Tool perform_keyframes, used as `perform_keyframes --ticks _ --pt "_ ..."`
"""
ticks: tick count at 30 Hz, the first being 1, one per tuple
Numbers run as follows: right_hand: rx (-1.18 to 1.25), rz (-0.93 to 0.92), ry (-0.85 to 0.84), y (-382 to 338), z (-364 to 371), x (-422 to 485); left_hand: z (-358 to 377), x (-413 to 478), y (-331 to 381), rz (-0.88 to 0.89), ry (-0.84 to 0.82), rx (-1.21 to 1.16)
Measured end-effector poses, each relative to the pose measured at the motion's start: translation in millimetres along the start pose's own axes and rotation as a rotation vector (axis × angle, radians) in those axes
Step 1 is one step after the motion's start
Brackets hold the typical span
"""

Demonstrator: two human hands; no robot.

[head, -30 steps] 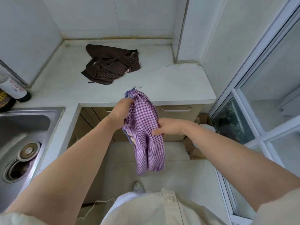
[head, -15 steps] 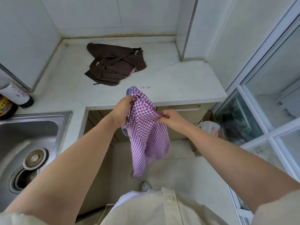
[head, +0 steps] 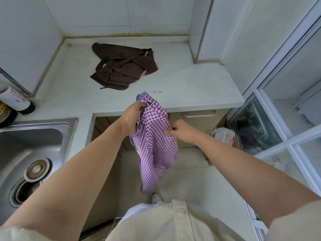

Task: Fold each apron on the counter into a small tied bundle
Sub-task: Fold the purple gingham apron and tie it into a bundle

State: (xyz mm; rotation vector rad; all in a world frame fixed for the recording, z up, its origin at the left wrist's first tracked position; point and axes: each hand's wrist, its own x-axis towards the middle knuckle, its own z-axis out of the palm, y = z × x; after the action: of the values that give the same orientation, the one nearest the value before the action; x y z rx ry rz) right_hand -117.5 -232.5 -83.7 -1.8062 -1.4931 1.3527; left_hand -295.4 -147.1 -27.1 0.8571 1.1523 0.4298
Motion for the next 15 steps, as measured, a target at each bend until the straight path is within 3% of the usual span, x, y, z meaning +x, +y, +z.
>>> perform_keyframes --ticks 3,7,10,12,15 --pt "-0.181 0.012 0.137 7 -3 8 -4 3 3 0.087 0.064 0.041" --pt "-0.236 -0.045 0.476 4 -28 9 -13 13 8 0.517 0.249 0.281" --pt "-0.301 -0.164 0.669 -9 -55 5 -5 13 20 0.730 0.357 0.400" --pt "-0.281 -0.196 0.687 -11 -68 1 4 9 28 0.840 0.386 0.411" --pt "-0.319 -0.068 0.432 -1 -83 -14 16 7 27 0.876 0.411 0.451"
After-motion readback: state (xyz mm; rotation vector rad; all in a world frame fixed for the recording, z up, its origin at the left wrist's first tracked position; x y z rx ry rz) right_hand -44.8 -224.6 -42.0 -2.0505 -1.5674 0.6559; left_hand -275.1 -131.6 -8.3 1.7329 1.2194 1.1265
